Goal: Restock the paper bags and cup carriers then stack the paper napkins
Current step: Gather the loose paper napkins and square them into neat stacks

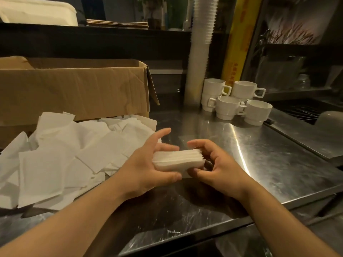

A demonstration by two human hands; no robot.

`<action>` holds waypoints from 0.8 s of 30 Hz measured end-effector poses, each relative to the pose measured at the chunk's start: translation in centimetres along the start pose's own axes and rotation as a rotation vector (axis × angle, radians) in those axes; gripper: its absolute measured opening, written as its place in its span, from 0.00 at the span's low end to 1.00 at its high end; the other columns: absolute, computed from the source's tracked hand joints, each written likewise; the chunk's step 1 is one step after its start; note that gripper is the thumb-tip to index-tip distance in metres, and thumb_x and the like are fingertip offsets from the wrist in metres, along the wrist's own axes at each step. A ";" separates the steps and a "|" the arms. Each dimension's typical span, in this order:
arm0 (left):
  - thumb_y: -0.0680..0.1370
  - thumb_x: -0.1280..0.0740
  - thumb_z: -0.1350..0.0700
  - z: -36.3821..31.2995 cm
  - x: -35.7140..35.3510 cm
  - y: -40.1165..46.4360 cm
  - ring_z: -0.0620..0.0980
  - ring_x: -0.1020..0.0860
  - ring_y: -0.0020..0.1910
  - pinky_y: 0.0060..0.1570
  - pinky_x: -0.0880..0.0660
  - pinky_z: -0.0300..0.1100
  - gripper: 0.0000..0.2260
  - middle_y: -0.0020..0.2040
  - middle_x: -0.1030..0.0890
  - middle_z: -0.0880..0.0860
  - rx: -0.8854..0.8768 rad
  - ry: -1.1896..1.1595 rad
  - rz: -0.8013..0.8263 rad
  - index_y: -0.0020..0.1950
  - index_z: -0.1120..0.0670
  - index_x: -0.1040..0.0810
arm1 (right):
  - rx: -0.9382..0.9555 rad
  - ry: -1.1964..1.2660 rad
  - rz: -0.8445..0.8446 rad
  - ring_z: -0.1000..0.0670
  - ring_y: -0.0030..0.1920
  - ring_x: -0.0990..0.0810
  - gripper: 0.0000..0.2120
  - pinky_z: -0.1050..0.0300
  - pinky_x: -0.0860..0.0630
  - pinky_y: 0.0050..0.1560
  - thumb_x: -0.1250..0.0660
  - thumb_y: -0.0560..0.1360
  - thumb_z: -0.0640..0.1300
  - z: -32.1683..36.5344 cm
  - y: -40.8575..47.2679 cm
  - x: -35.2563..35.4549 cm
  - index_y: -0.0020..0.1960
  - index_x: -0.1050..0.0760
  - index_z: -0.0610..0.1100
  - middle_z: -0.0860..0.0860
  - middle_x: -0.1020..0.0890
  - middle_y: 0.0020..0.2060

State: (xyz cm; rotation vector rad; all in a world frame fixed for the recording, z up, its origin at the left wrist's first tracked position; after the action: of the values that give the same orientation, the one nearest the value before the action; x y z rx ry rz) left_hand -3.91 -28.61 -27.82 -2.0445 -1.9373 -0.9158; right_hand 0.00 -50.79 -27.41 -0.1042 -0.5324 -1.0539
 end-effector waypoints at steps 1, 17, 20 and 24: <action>0.69 0.17 0.48 0.1 0.0 0.0 0.41 0.24 0.61 0.53 0.25 0.25 0.44 0.60 0.26 0.31 0.035 0.028 0.042 0.75 0.31 0.41 | -0.012 -0.012 0.016 0.60 0.58 0.20 0.34 0.58 0.21 0.62 0.23 0.74 0.38 -0.1 0.1 0.0 0.70 0.32 0.62 0.62 0.21 0.56; 0.70 0.20 0.46 1.0 0.4 0.6 0.34 0.21 0.55 0.52 0.22 0.29 0.23 0.54 0.18 0.34 0.135 0.075 0.093 0.62 0.37 0.24 | -0.059 -0.111 -0.049 0.60 0.47 0.20 0.17 0.58 0.19 0.50 0.33 0.77 0.37 0.3 0.4 0.3 0.57 0.26 0.58 0.59 0.18 0.47; 0.67 0.20 0.40 1.0 0.0 0.6 0.37 0.21 0.57 0.51 0.23 0.29 0.25 0.54 0.18 0.35 0.108 0.055 0.123 0.62 0.37 0.22 | -0.068 -0.086 0.041 0.62 0.55 0.22 0.26 0.58 0.21 0.60 0.28 0.76 0.40 0.4 0.5 0.1 0.68 0.32 0.59 0.61 0.21 0.55; 0.68 0.21 0.37 0.9 -0.1 0.6 0.36 0.23 0.60 0.58 0.24 0.33 0.31 0.58 0.19 0.35 0.062 0.070 0.184 0.69 0.37 0.24 | -0.043 -0.106 0.115 0.69 0.58 0.24 0.42 0.73 0.27 0.58 0.24 0.75 0.45 0.5 0.5 -0.1 0.77 0.46 0.63 0.66 0.26 0.60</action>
State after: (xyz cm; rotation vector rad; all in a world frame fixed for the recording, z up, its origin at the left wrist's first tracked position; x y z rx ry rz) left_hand -3.03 -28.33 -28.41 -2.0837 -1.6877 -0.8619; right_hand 0.24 -50.25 -26.99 -0.2276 -0.5929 -0.9516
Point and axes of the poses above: each hand's wrist, its own y-axis towards the middle knuckle, its own x-axis out of the back of the hand, z = x × y, the point moved 2 cm from there along y, towards the middle knuckle
